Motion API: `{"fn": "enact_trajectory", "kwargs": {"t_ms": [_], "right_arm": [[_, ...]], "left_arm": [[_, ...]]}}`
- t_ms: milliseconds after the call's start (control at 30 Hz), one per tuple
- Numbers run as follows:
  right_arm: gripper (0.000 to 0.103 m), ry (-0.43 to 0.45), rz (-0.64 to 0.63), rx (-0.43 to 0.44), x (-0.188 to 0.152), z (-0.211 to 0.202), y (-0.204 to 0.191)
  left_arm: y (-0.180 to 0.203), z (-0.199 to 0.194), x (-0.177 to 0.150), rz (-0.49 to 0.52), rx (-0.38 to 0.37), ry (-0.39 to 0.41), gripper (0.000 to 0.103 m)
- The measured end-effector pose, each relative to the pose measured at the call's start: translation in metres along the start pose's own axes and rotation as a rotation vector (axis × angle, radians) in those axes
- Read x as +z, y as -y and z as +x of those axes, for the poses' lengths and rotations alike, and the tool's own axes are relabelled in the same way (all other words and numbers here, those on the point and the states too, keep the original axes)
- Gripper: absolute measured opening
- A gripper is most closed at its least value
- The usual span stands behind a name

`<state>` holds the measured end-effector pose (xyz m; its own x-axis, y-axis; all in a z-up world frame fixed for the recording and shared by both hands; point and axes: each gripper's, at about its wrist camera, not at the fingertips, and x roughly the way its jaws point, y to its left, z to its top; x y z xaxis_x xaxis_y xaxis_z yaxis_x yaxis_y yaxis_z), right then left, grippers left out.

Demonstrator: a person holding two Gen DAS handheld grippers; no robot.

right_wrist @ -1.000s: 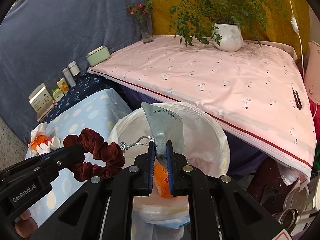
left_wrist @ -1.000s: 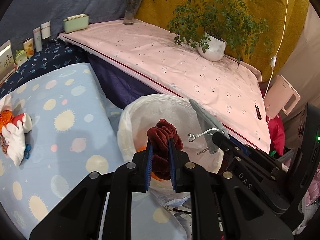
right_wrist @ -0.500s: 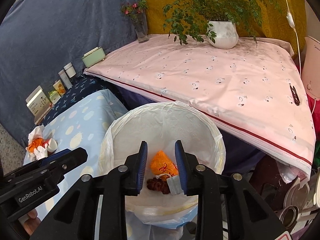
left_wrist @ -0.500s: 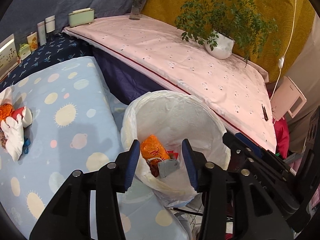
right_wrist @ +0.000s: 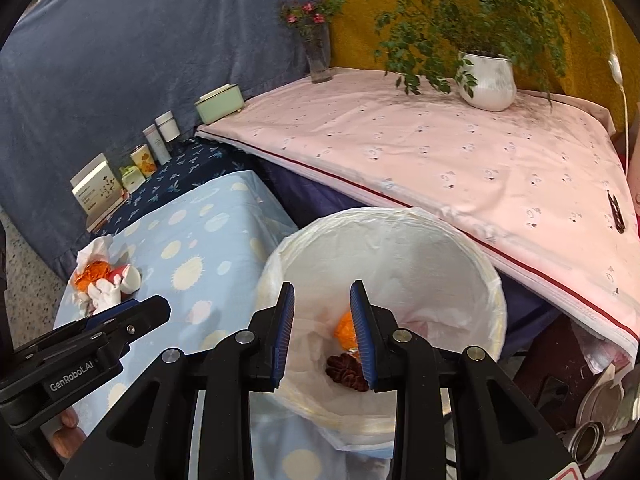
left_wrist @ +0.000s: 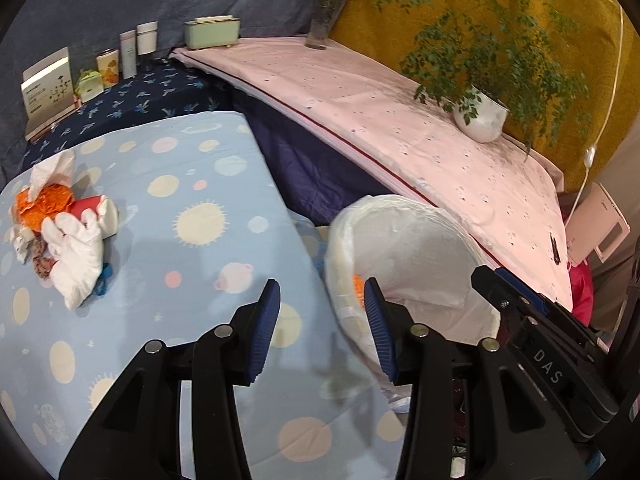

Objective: Collect trash
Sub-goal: 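Grasp the white glove with the right tool while the left tool grasps the beige scrunchie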

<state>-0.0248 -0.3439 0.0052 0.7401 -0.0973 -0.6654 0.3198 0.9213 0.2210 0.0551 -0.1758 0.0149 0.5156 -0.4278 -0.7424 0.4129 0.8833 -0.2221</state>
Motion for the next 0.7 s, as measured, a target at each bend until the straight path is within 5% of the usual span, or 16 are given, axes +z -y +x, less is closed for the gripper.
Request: {"fn": "enact_trajectory", "kwargs": {"t_ms": [400,700], "right_arm": [[0.034,-0.035,-0.111,0.077,-0.007,0.016,-0.080],[0.049,-0.074,-0.194,0.140,-0.024,0.037,-0.152]], "left_arm": [[-0.088,-0.019,-0.008,-0.111,0.110,0.020,0.042],[-0.168,-0.036,-0.020,-0.212,0.217,0.046,0.060]]}}
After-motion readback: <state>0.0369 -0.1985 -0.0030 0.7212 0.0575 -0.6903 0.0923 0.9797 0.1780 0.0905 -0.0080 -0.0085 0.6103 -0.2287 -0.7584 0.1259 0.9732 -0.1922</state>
